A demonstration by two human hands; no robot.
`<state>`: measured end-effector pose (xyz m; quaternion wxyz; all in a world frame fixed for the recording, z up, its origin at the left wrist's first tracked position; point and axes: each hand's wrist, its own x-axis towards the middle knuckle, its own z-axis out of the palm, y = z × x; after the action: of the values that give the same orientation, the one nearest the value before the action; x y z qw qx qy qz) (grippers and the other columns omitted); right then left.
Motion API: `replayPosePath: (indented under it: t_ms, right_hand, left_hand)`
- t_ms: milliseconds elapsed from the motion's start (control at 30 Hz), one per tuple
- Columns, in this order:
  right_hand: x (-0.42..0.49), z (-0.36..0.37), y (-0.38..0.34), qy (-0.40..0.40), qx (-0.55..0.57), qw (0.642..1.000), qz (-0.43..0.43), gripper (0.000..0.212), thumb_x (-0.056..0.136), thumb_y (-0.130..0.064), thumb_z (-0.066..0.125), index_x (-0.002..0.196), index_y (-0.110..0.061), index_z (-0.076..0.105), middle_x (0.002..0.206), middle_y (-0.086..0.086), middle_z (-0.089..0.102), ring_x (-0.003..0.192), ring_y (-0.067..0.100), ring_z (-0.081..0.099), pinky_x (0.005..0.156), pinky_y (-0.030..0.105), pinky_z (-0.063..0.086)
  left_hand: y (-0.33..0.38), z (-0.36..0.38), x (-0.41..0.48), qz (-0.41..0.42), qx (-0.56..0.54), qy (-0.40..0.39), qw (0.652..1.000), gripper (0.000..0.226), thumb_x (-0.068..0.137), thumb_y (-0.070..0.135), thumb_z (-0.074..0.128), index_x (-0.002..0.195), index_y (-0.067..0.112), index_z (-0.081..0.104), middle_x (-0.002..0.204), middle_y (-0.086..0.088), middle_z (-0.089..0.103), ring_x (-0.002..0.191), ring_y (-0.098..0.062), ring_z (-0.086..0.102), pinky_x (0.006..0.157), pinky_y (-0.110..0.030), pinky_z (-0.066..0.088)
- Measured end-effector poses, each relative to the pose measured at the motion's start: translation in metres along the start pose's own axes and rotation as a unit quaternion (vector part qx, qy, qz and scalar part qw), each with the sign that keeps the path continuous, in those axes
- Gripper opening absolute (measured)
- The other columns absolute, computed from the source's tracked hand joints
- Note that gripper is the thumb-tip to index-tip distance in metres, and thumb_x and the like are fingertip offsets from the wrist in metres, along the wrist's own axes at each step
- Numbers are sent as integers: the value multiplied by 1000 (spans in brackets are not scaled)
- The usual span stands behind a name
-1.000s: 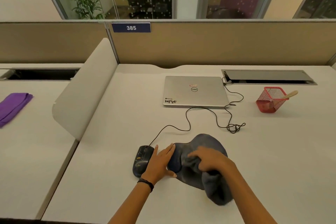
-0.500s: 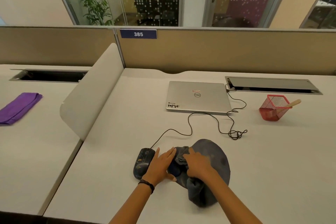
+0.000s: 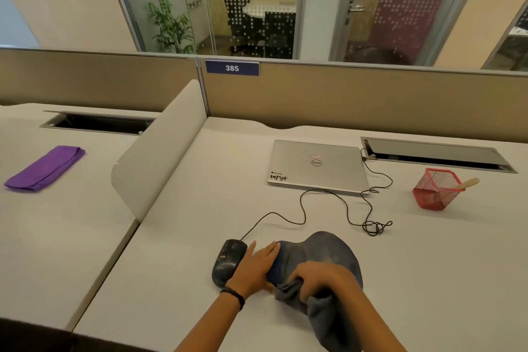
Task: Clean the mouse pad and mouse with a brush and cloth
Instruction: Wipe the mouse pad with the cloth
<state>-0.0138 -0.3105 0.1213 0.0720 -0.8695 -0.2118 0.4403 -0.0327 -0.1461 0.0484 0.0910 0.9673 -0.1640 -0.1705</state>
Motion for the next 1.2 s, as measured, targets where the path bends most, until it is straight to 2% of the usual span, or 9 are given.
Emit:
replayPosePath:
  t_ms: [67,133,233,300,433,700,900,1033,1200]
  right_hand:
    - [5,-5,8,46,22,999,-4,42,78,-16,63,119,-21,59,102,0,59,109,27,58,88,35,46]
    - [14,-4,17,152,20,988,12,44,80,-19,59,123,-25,54,115,3,58,107,26,57,88,34,48]
    - [29,0,28,288,8,957,29,55,85,-16,51,137,-26,38,131,4,45,113,27,48,83,34,48]
    - [34,-1,35,323,4,945,48,59,87,-13,49,141,-25,30,139,4,37,118,27,43,90,33,47]
    - [44,4,45,306,-21,951,44,59,88,-11,48,142,-26,31,145,4,33,123,29,39,99,35,42]
    - [43,31,41,276,-73,957,-56,48,87,-12,49,133,-26,46,141,2,38,122,25,39,88,35,46]
    - [42,10,66,344,-11,938,50,39,89,-11,46,127,-20,49,135,6,42,117,24,43,88,30,44]
    - [45,12,59,342,5,939,46,38,89,-8,45,124,-20,54,137,4,41,122,26,41,91,32,45]
    - [45,36,30,315,-29,949,-19,34,88,-12,47,119,-24,57,128,1,47,112,24,45,74,31,40]
  left_hand:
    - [1,2,-1,-10,1,3,1000,96,82,46,64,150,14,4,158,-5,8,144,-19,19,117,-43,-6]
    - [2,2,-2,-19,1,2,1000,96,82,44,65,150,15,4,158,-5,8,144,-20,18,117,-44,-6]
    - [4,2,-2,-26,4,-2,1000,96,82,44,64,150,16,3,159,-5,7,144,-21,18,117,-44,-7]
    - [5,2,0,-31,4,-5,1000,96,82,45,64,150,17,3,159,-4,8,144,-21,18,117,-44,-6]
    - [4,2,0,-32,14,-14,999,96,82,46,64,150,17,3,158,-5,8,144,-21,18,117,-45,-6]
    - [2,4,3,-33,18,-11,999,97,81,44,64,150,17,2,158,-4,9,144,-21,20,117,-44,-7]
    - [3,3,2,-30,35,-23,999,94,84,48,61,150,16,2,158,-4,7,144,-23,18,117,-46,-4]
    - [4,2,2,-29,38,-21,999,93,84,48,60,150,16,2,158,-5,8,144,-23,18,117,-46,-5]
    - [4,3,4,-32,47,-25,998,95,84,45,61,150,13,0,159,-7,5,144,-22,16,117,-47,-6]
